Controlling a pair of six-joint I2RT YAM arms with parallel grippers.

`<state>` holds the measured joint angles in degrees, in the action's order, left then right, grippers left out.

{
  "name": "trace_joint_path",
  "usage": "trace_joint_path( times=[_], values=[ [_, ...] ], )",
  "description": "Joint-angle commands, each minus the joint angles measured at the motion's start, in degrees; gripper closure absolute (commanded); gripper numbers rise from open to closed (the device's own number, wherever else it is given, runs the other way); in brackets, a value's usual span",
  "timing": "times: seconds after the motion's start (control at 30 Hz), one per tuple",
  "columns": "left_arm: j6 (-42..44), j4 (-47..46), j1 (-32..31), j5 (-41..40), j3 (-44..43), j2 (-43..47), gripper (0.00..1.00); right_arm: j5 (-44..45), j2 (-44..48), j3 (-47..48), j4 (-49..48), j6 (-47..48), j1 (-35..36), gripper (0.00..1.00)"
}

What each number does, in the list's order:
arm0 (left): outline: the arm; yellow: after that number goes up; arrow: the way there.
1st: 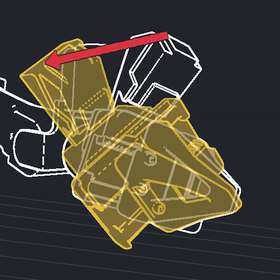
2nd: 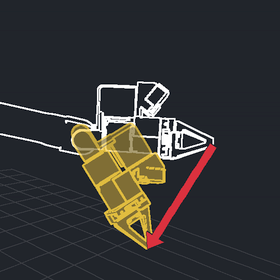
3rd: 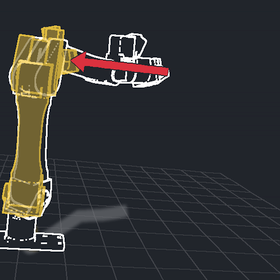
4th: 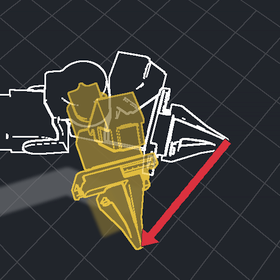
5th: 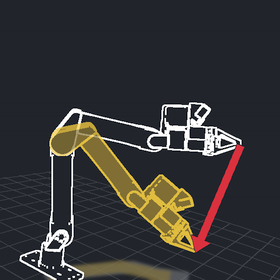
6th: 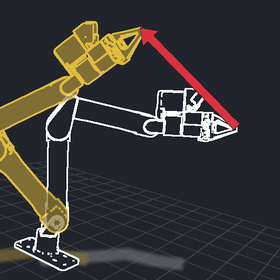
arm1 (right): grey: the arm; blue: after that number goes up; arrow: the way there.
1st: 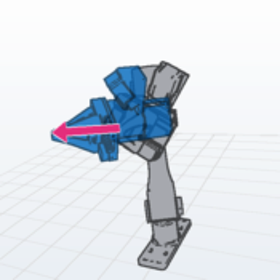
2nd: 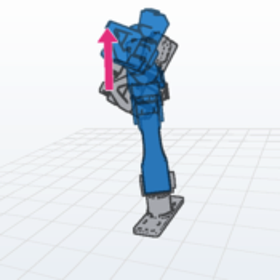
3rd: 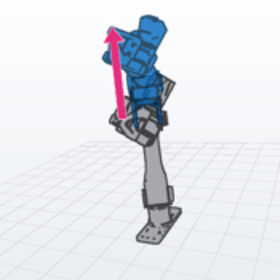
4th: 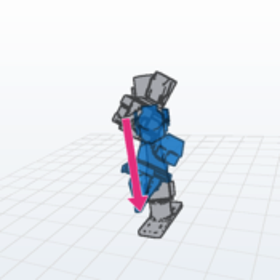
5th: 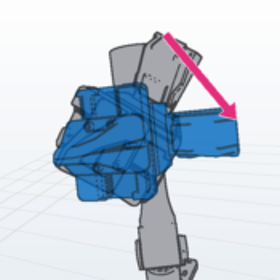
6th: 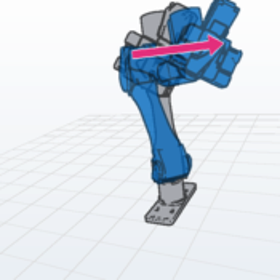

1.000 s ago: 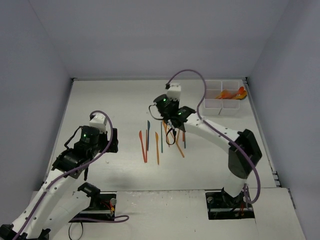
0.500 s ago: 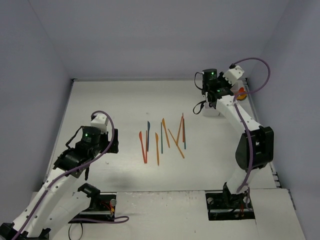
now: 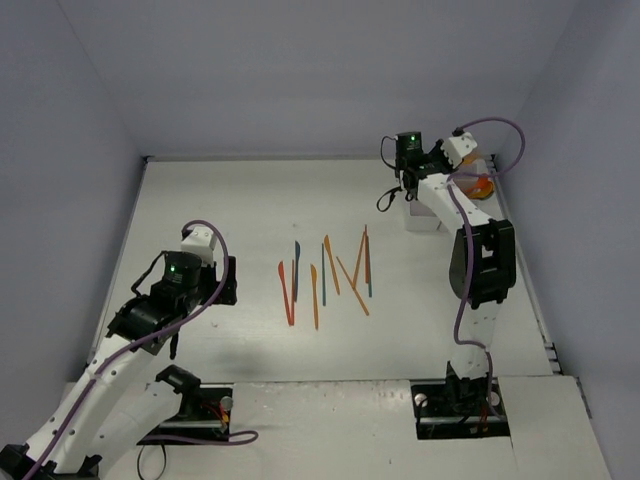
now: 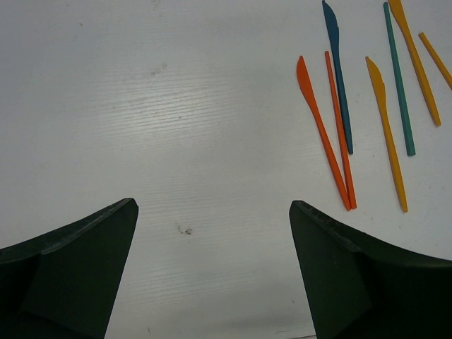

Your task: Sort the eating utensils into containers

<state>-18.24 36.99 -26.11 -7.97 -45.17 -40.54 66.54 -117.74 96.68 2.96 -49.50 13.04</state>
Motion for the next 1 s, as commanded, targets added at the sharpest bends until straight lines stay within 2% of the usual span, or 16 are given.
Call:
trace_joint_path(
  times=[0.0, 0.33, 0.47, 0.8, 0.97],
  values=[
    [0.3, -3.0, 0.4, -0.4, -0.5, -0.9, 0.13, 6.1, -1.3, 4.0, -2.3, -2.7, -0.1, 1.00],
    [0.4, -3.1, 0.4, 0.1, -0.5, -1.0, 0.13, 6.7, -4.1, 2.6, -2.3, -4.7, 1.7, 1.00],
    [0.4, -3.1, 0.4, 0.6, -0.5, -1.2, 0.13, 6.7, -5.3, 2.8, -2.3, -5.2, 2.6, 0.97],
    [0.5, -3.2, 0.4, 1.5, -0.5, -0.9, 0.13, 6.6, -3.7, 0.4, -2.3, -3.9, 5.7, 0.85],
    [0.6, -3.4, 0.4, 2.0, -0.6, -0.7, 0.13, 4.6, 0.2, -2.3, -2.3, 0.0, 7.1, 0.71]
  ],
)
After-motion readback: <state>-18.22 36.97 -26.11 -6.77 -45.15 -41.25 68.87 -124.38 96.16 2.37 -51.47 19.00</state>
